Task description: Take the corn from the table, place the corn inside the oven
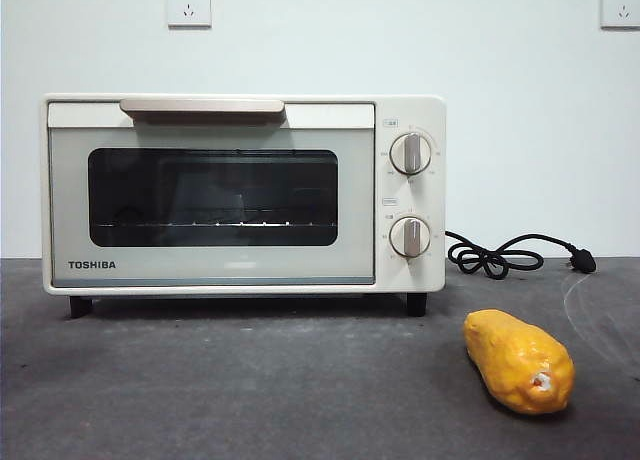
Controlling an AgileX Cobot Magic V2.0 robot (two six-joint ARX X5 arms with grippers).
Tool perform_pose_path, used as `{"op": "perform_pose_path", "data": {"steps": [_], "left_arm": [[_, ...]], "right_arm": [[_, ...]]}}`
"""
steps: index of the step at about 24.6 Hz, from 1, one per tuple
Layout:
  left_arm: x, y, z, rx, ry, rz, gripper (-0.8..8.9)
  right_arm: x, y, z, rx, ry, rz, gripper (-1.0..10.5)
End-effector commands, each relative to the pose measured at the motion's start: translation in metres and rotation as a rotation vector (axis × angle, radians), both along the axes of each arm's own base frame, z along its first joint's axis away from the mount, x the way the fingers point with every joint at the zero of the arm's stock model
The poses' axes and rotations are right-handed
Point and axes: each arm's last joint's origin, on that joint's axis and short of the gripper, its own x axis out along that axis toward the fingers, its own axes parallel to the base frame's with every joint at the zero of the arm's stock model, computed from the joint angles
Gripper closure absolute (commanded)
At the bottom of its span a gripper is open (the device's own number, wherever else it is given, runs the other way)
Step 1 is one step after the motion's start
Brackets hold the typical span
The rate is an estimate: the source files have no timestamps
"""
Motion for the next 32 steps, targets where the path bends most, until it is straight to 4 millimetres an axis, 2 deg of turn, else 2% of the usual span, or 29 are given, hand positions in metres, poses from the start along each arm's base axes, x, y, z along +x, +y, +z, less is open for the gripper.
{"op": "perform_pose_path", "data": {"steps": [1, 7, 11, 14, 16, 19, 23, 32], "left_arm": [[0.011, 0.0, 0.009, 0.149, 0.057, -0.011, 8.2], [0.037, -0.001, 0.032, 0.324, 0.247, -0.026, 8.2], [0.054, -0.007, 0.048, 0.416, 0.306, -0.045, 8.2], [0.063, -0.015, 0.06, 0.449, 0.289, -0.056, 8.2], [0.066, -0.023, 0.072, 0.482, 0.253, -0.06, 8.2], [0.065, -0.034, 0.085, 0.509, 0.204, -0.061, 8.2], [0.061, -0.045, 0.091, 0.514, 0.17, -0.074, 8.2], [0.061, -0.05, 0.093, 0.482, 0.154, -0.083, 8.2]], "right_arm": [[0.0, 0.001, 0.02, -0.112, -0.018, 0.049, 9.5], [0.002, 0.002, 0.064, -0.255, 0.021, 0.143, 9.3], [0.004, 0.005, 0.091, -0.339, 0.082, 0.219, 8.0], [0.011, 0.008, 0.103, -0.402, 0.143, 0.232, 7.2], [0.021, 0.012, 0.108, -0.457, 0.202, 0.22, 6.1], [0.039, 0.024, 0.1, -0.54, 0.295, 0.229, 5.3], [0.065, 0.049, 0.077, -0.697, 0.43, 0.25, 5.3], [0.101, 0.097, 0.039, -0.784, 0.513, 0.35, 5.3]]}}
